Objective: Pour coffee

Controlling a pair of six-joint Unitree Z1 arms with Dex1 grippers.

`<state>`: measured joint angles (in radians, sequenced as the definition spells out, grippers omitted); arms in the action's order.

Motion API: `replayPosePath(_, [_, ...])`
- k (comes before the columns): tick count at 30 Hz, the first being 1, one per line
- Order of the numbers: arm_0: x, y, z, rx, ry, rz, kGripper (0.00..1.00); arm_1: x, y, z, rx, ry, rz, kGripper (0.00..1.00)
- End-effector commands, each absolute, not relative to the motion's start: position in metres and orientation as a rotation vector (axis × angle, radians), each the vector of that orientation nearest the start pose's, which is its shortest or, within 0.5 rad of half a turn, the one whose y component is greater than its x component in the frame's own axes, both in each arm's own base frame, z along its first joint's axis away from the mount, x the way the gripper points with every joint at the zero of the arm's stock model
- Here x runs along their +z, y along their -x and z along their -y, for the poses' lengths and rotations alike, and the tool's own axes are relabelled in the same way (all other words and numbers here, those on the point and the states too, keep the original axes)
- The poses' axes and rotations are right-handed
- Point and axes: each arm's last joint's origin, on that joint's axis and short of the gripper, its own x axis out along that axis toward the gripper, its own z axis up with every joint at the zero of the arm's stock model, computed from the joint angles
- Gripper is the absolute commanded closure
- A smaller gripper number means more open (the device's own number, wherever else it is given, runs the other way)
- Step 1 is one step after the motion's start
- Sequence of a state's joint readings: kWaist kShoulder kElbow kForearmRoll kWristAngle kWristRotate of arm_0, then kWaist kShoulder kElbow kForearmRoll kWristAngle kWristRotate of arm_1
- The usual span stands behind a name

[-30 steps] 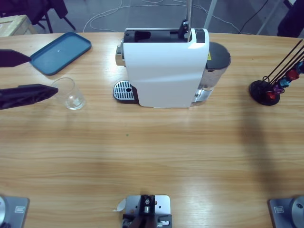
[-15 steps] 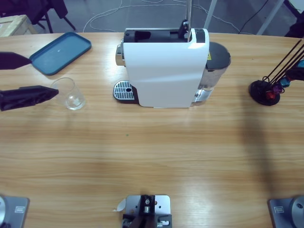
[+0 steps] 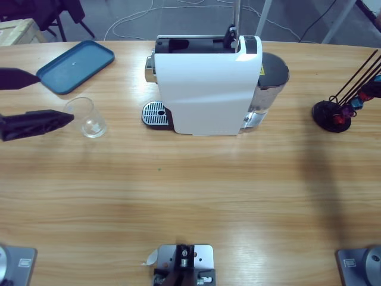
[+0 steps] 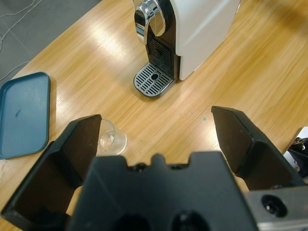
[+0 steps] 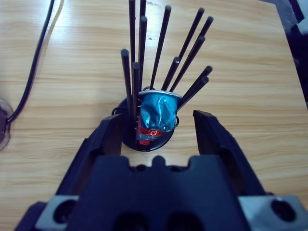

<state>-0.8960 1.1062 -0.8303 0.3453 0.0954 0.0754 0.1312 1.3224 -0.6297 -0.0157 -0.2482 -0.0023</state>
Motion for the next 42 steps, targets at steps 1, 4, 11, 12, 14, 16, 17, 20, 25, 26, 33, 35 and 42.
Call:
replayPosePath(1, [0.328,-0.109,0.126,-0.769,-0.389,-0.577,0.000,0.262,-0.212,-0.010,-0.154,0.137,-0.703,0.536])
replayPosePath(4, [0.327,-0.109,0.125,-0.768,-0.387,-0.580,0.000,0.262,-0.213,-0.010,-0.153,0.133,-0.698,0.535])
replayPosePath(11, [0.324,-0.107,0.124,-0.766,-0.381,-0.590,0.000,0.263,-0.215,-0.011,-0.154,0.129,-0.689,0.539])
replayPosePath(12, [0.324,-0.107,0.124,-0.765,-0.380,-0.591,0.000,0.263,-0.215,-0.011,-0.153,0.128,-0.688,0.594])
replayPosePath(14, [0.324,-0.107,0.124,-0.764,-0.380,-0.590,0.000,0.263,-0.215,-0.011,-0.152,0.128,-0.686,0.662])
replayPosePath(16, [0.324,-0.108,0.124,-0.764,-0.380,-0.591,0.000,0.263,-0.215,-0.011,-0.154,0.128,-0.685,0.664])
replayPosePath(17, [0.324,-0.108,0.124,-0.764,-0.380,-0.592,0.000,0.263,-0.215,-0.011,-0.154,0.128,-0.684,0.667])
replayPosePath(20, [0.323,-0.107,0.123,-0.764,-0.379,-0.592,0.000,0.264,-0.215,-0.011,-0.157,0.129,-0.683,0.777])
replayPosePath(25, [0.323,-0.108,0.124,-0.763,-0.379,-0.594,0.000,0.264,-0.215,-0.010,-0.165,0.131,-0.681,0.777])
replayPosePath(26, [0.323,-0.108,0.124,-0.763,-0.379,-0.595,0.000,0.264,-0.215,-0.010,-0.167,0.131,-0.680,0.777])
replayPosePath(33, [0.322,-0.107,0.124,-0.763,-0.378,-0.596,0.000,0.267,-0.214,-0.010,-0.171,0.131,-0.669,0.777])
replayPosePath(35, [0.322,-0.107,0.124,-0.762,-0.377,-0.598,0.000,0.271,-0.212,-0.009,-0.173,0.129,-0.662,0.778])
replayPosePath(42, [0.319,-0.107,0.123,-0.761,-0.378,-0.609,0.000,0.282,-0.208,-0.009,-0.181,0.133,-0.664,0.777])
